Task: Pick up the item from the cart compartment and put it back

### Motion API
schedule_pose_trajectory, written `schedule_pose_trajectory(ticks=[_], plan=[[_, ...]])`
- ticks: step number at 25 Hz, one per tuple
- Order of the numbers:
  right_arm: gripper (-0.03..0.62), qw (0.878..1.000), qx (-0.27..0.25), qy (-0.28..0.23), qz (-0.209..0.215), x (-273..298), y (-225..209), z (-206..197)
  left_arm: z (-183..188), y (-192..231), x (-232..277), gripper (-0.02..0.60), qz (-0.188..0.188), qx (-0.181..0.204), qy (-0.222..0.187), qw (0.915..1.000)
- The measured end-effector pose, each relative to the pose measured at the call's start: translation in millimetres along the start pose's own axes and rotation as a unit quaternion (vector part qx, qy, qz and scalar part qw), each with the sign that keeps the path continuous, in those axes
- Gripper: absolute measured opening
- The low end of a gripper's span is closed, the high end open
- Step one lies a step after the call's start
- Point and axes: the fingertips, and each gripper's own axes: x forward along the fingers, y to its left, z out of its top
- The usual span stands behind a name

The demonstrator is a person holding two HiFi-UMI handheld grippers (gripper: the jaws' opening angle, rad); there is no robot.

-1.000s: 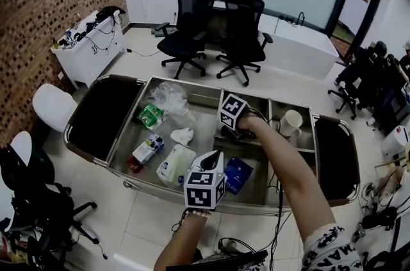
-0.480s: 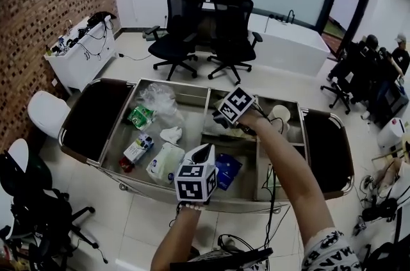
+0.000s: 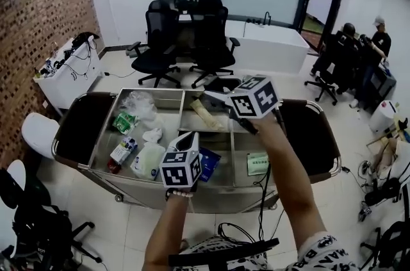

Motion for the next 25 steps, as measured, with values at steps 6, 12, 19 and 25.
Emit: schedule_pose_trajectory(ticks=[6,12,19,25], plan=[[0.255,0.994,0.028,-0.100,-0.033,-95,12,0,9,-35,-8,0.002,-0.019,0.029,-0.027,0.9991],[0.255,0.987,0.067,-0.135,-0.061,-159,32,-52,0,-69,-24,0.002,-0.032,0.058,-0.038,0.9971],[0.255,0.981,0.106,-0.141,-0.084,-200,58,-112,-22,-91,-50,0.002,-0.030,0.065,-0.041,0.9966],[0.256,0.971,0.131,-0.135,-0.149,-218,80,-162,-47,-83,-69,0.002,-0.024,0.049,-0.029,0.9981]])
